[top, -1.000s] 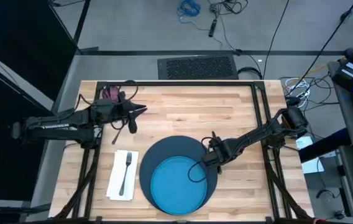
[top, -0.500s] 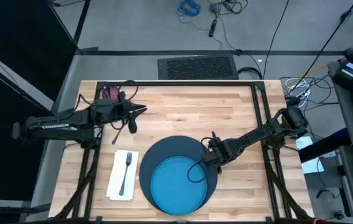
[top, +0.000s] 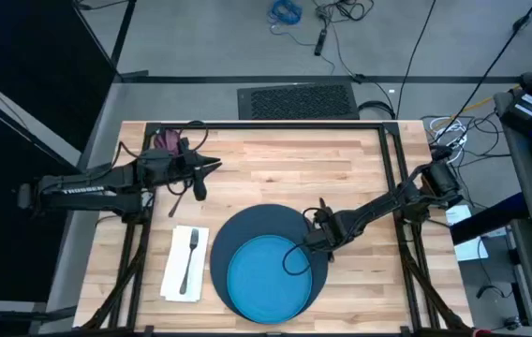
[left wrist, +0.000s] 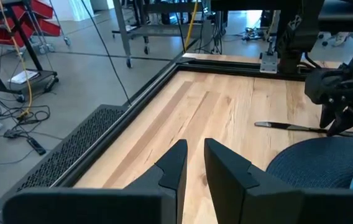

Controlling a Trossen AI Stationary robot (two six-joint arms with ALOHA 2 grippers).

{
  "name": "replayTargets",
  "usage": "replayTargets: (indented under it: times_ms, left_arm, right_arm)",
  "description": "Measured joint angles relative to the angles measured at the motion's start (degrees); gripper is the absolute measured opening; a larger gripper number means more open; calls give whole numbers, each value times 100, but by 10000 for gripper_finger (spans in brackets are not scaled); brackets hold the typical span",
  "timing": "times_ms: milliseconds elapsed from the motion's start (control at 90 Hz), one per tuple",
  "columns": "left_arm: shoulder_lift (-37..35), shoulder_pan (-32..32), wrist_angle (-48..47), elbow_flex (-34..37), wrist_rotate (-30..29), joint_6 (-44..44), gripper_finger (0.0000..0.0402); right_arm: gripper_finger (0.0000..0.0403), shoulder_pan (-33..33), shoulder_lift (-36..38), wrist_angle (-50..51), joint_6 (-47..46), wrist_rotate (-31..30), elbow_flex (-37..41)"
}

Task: Set table place
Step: Move the table knife to the right of the table mat

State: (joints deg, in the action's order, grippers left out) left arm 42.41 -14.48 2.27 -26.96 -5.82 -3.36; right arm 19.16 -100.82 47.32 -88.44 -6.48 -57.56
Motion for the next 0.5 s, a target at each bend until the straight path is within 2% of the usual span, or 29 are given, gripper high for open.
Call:
replayTargets:
  times_ms: [356,500]
  left_arm:
    - [-2,0,2,0,0,0,42]
    - [-1,-2,2,0,0,0,42]
  right_arm:
    - [101,0,0,16,15,7,0]
    - [85,0,0,12,15,47,-2]
